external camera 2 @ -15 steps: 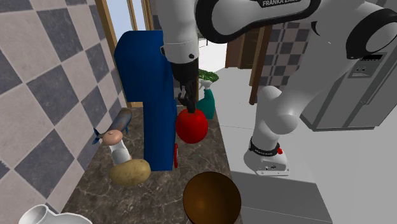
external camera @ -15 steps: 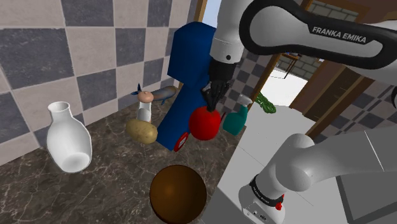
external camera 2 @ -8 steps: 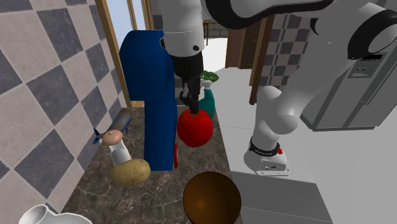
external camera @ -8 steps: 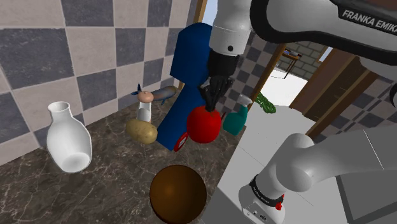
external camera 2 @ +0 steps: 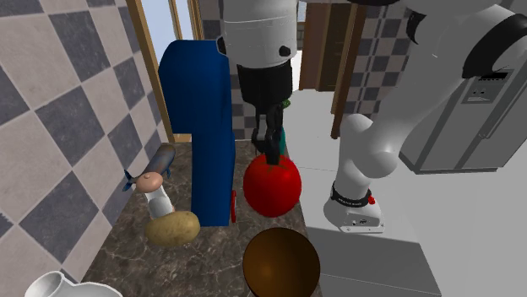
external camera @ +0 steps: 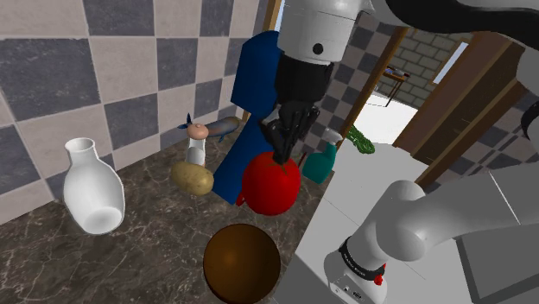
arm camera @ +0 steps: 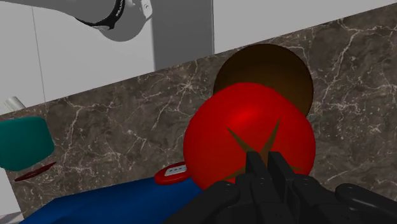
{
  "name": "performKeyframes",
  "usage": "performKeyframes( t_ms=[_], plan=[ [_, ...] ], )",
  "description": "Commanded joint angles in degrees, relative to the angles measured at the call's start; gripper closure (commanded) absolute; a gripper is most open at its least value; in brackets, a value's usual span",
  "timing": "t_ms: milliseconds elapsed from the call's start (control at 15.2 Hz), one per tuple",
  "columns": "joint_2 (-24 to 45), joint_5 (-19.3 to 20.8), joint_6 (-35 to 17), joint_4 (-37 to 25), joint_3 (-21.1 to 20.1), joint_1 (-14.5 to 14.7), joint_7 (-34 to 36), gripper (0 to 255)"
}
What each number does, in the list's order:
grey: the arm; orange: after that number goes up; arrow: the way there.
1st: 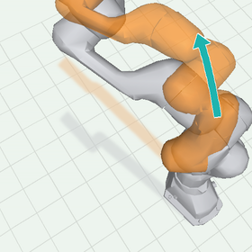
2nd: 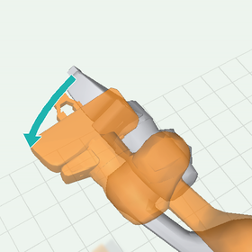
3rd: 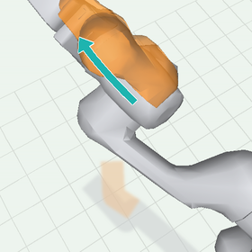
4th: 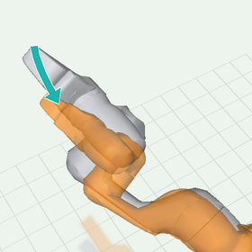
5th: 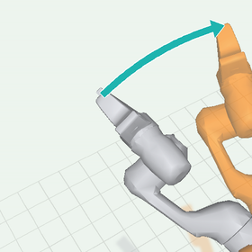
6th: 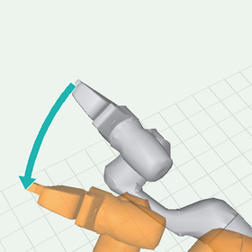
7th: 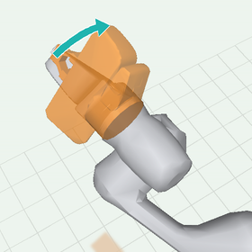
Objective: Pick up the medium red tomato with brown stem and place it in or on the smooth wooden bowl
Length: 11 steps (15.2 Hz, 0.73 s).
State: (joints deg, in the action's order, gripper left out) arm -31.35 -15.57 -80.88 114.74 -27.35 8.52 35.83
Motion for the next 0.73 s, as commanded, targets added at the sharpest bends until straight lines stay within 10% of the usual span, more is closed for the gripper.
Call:
performKeyframes(
  t_ms=[0,660],
  plan=[
    [0.7,-1.1,1.1,-2.4,-2.2,0.5,3.2,255],
    [1.6,-2.9,-2.5,-0.7,-6.5,1.3,7.2,255]
  ],
)
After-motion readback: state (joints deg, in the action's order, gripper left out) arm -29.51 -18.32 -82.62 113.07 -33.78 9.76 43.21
